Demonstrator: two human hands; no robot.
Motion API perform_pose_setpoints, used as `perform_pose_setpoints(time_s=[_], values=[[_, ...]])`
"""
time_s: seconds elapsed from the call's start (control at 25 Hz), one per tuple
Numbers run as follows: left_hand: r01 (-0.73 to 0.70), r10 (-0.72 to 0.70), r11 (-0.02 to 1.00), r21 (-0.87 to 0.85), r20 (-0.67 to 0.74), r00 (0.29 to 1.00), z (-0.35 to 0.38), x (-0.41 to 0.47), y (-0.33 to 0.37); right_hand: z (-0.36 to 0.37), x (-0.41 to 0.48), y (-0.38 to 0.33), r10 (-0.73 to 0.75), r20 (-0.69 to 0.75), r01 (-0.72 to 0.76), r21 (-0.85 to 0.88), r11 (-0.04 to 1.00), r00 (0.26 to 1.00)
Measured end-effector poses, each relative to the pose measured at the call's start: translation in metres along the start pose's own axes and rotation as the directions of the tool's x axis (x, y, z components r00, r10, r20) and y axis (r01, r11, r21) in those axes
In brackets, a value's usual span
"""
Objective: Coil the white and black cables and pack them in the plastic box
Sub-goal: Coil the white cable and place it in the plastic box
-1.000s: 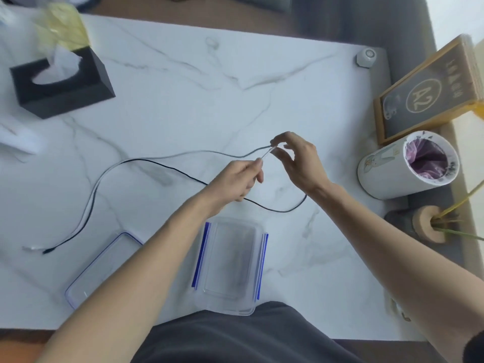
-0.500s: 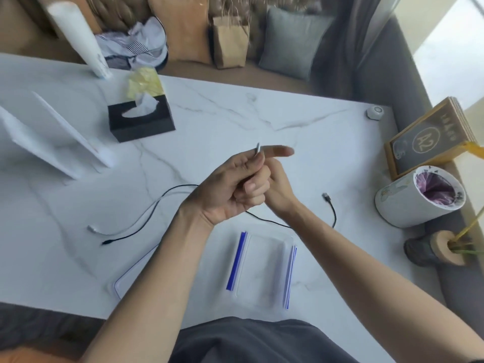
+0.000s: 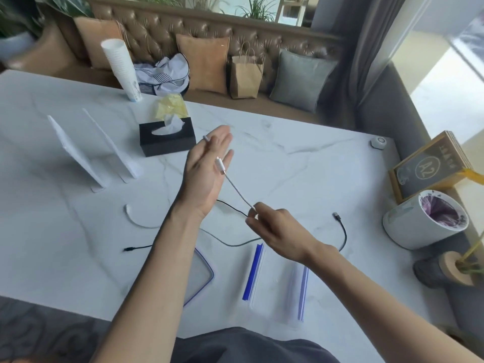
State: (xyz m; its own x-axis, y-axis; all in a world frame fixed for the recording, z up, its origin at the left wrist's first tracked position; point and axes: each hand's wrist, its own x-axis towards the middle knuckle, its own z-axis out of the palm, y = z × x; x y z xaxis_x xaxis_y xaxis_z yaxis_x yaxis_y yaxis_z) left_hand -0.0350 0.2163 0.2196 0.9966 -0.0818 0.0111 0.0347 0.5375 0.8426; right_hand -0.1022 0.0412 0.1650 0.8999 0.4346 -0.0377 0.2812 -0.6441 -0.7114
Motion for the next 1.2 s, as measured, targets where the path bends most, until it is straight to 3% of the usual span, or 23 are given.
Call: perform_pose_setpoints(time_s=[0.08, 0.16, 0.32, 0.44, 0.56, 0.76, 0.88, 0.96, 1.0, 1.12, 1.2], values=[[-0.059, 0.066, 0.992, 0.110, -0.058, 0.996, -0.013, 0.001, 0.004, -0.009, -0.005, -0.006, -0.023, -0.054, 0.022, -0.006, 1.000, 0.998], [-0.066, 0.075, 0.960, 0.272, -0.023, 0.997, -0.024, 0.001, 0.010, -0.021, -0.008, -0.013, -0.022, -0.171, 0.028, 0.031, 0.999, 0.985], [0.046, -0.163, 0.842, 0.537, 0.174, 0.971, -0.034, -0.006, 0.025, -0.051, -0.001, -0.045, -0.026, -0.354, 0.094, 0.176, 0.980, 0.935], [0.201, -0.389, 0.846, 0.493, 0.314, 0.866, -0.026, -0.016, 0.037, -0.069, 0.011, -0.071, -0.102, -0.412, 0.218, 0.243, 0.945, 0.905], [0.292, -0.479, 0.865, 0.407, 0.501, 0.721, -0.015, -0.029, 0.047, -0.081, 0.025, -0.083, -0.156, -0.471, 0.305, 0.258, 0.917, 0.868], [0.277, -0.434, 0.901, 0.334, 0.703, 0.564, -0.002, -0.038, 0.048, -0.084, 0.045, -0.089, -0.196, -0.500, 0.383, 0.305, 0.872, 0.844], [0.256, -0.327, 0.940, 0.224, 0.805, 0.495, 0.002, -0.044, 0.042, -0.073, 0.052, -0.087, -0.168, -0.459, 0.325, 0.290, 0.900, 0.873], [0.244, -0.237, 0.962, 0.124, 0.820, 0.521, 0.007, -0.048, 0.038, -0.064, 0.051, -0.081, -0.094, -0.358, 0.231, 0.360, 0.904, 0.929], [0.241, -0.186, 0.969, 0.053, 0.801, 0.569, 0.011, -0.049, 0.038, -0.059, 0.049, -0.078, -0.062, -0.303, 0.188, 0.408, 0.893, 0.951], [0.184, -0.073, 0.975, -0.124, 0.604, 0.794, 0.022, -0.048, 0.042, -0.042, 0.044, -0.068, -0.058, -0.319, 0.171, 0.337, 0.926, 0.946], [0.087, -0.026, 0.989, -0.122, 0.435, 0.900, 0.024, -0.043, 0.042, -0.032, 0.040, -0.064, -0.045, -0.267, 0.128, 0.302, 0.945, 0.963]])
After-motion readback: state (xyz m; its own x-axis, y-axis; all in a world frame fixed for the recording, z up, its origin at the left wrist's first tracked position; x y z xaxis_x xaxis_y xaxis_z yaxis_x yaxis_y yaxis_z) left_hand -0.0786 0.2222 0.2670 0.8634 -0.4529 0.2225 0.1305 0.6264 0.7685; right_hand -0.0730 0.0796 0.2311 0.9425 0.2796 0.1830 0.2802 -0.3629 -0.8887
